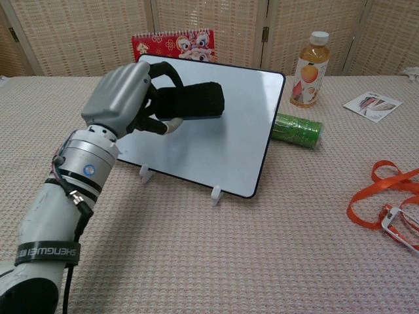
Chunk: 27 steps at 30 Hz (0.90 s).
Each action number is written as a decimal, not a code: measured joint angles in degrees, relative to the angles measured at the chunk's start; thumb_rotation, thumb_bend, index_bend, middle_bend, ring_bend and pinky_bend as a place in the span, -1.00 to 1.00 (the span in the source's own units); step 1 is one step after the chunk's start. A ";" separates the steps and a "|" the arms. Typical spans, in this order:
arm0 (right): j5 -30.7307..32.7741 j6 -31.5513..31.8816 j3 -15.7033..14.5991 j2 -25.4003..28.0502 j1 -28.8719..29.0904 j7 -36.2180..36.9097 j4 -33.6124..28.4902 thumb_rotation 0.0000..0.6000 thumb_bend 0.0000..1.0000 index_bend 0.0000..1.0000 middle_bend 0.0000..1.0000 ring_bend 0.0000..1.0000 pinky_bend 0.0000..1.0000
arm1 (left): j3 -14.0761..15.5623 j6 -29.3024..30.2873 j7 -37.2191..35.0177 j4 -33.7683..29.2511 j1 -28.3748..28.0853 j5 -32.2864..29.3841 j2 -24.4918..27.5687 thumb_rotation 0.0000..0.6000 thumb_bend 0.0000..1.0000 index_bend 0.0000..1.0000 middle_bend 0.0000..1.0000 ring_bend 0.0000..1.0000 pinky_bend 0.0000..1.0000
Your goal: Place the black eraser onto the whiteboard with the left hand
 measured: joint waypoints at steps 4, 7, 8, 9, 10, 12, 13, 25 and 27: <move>-0.27 0.28 -0.04 0.19 -0.12 0.45 -0.01 1.00 -0.40 -1.00 -1.00 -1.00 -1.00 | -0.49 -1.21 0.44 2.36 -1.05 -0.45 -1.21 1.00 -0.18 0.05 1.00 1.00 1.00; -0.49 0.42 -0.10 0.30 -0.19 0.66 0.01 1.00 -0.40 -1.00 -1.00 -1.00 -1.00 | -0.74 -1.94 0.67 3.85 -1.60 -0.85 -1.99 1.00 -0.18 0.03 1.00 1.00 1.00; -0.52 0.45 -0.11 0.31 -0.21 0.70 0.02 1.00 -0.40 -1.00 -1.00 -1.00 -1.00 | -0.75 -2.07 0.72 4.24 -1.70 -0.92 -2.21 1.00 -0.18 0.02 1.00 1.00 1.00; -0.56 0.51 -0.12 0.33 -0.24 0.76 0.02 1.00 -0.40 -1.00 -1.00 -1.00 -1.00 | -0.73 -2.15 0.77 4.58 -1.78 -0.96 -2.41 1.00 -0.19 0.00 1.00 1.00 1.00; -0.59 0.55 -0.12 0.34 -0.27 0.79 0.02 1.00 -0.40 -1.00 -1.00 -1.00 -1.00 | -0.65 -2.23 0.83 4.98 -1.85 -0.98 -2.63 1.00 -0.18 -0.02 1.00 1.00 1.00; -0.60 0.57 -0.11 0.34 -0.30 0.79 0.02 1.00 -0.40 -1.00 -1.00 -1.00 -1.00 | -0.61 -2.38 1.07 5.38 -1.90 -1.12 -2.90 1.00 -0.18 -0.08 1.00 1.00 1.00; -0.60 0.56 -0.13 0.34 -0.31 0.74 0.02 1.00 -0.40 -1.00 -1.00 -1.00 -1.00 | -0.64 -2.64 1.33 5.39 -1.91 -1.33 -2.97 1.00 -0.18 -0.11 1.00 1.00 1.00; -0.64 0.73 -0.09 0.19 -0.52 0.40 -0.02 1.00 -0.40 -1.00 -1.00 -1.00 -1.00 | -0.51 -4.55 3.96 4.91 -1.76 -2.65 -2.93 1.00 -0.19 -0.19 1.00 1.00 1.00; -0.67 0.76 -0.10 0.20 -0.54 0.41 -0.03 1.00 -0.40 -1.00 -1.00 -1.00 -1.00 | -0.54 -4.62 4.07 5.01 -1.78 -2.74 -2.98 1.00 -0.19 -0.21 1.00 1.00 1.00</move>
